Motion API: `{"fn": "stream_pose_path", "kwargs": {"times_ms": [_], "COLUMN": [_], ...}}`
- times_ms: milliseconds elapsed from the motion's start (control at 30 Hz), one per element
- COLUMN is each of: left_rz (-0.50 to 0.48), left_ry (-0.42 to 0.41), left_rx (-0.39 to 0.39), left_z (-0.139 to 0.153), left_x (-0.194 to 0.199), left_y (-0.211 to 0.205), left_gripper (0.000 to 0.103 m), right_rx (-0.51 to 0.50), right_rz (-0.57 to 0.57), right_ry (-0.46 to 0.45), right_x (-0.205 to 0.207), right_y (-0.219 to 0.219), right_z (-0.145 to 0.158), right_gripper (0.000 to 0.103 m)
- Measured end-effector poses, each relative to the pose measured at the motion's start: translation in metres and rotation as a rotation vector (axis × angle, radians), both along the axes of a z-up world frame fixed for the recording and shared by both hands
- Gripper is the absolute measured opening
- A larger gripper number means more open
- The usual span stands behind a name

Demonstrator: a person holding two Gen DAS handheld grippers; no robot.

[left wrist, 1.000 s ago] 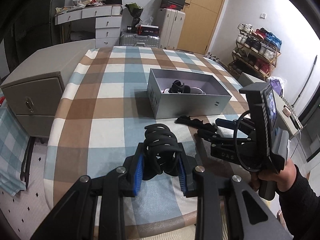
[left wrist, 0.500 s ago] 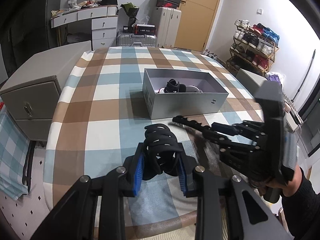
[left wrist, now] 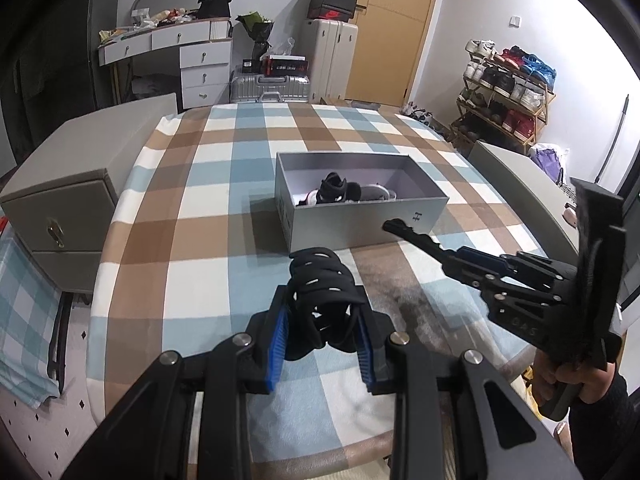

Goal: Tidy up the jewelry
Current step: 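Grasp the long black hair clip with the right gripper while the left gripper holds its clip, then lower both clips into the silver box and open both grippers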

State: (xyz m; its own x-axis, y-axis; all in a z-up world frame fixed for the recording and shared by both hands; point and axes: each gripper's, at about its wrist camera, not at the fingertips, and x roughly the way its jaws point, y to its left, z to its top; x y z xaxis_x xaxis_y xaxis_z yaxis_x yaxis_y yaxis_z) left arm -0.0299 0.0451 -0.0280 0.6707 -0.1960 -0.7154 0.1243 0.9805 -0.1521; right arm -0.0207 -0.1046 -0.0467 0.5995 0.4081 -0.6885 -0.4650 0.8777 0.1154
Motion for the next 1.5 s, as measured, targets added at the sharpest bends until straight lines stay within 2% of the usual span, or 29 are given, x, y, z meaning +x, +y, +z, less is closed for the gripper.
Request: {"fn": "stream_pose_path", "kwargs": {"times_ms": [133, 233, 367, 633, 800, 1000, 1267, 1500], "left_rz": [-0.004, -0.015, -0.041, -0.071, -0.085, -0.114, -0.133, -0.144], "left_ry": [-0.015, -0.033, -0.055, -0.059, -0.067, -0.07, -0.042, -0.016], "left_rx": [-0.001, -0.009, -0.009, -0.081, -0.091, -0.115, -0.142, -0.15], "left_z": [0.004, 0.01, 0.015, 0.013, 0.013, 0.009, 0.0, -0.006], "left_x": [0.008, 0.017, 0.032, 0.065, 0.08, 0.096, 0.111, 0.119], "left_y": [-0.004, -0.009, -0.015, -0.018, -0.022, -0.027, -0.033, -0.038], "left_gripper": [0.024, 0.024, 0.024, 0.024, 0.024, 0.024, 0.024, 0.024], "right_rx": [0.052, 0.034, 0.067, 0.162, 0.187, 0.18, 0.19, 0.155], "right_rz": [0.002, 0.021, 0.04, 0.04, 0.039, 0.052, 0.044, 0.049], "right_ry": [-0.03, -0.077, -0.09, -0.103, -0.102, -0.102, -0.065, -0.015], "right_x": [-0.002, -0.003, 0.003, 0.035, 0.057, 0.077, 0.095, 0.105], "right_y": [-0.011, -0.009, -0.008, -0.011, -0.01, -0.003, -0.004, -0.004], "right_z": [0.014, 0.023, 0.032, 0.046, 0.049, 0.045, 0.032, 0.019], "right_gripper": [0.024, 0.024, 0.024, 0.024, 0.024, 0.024, 0.024, 0.024]}}
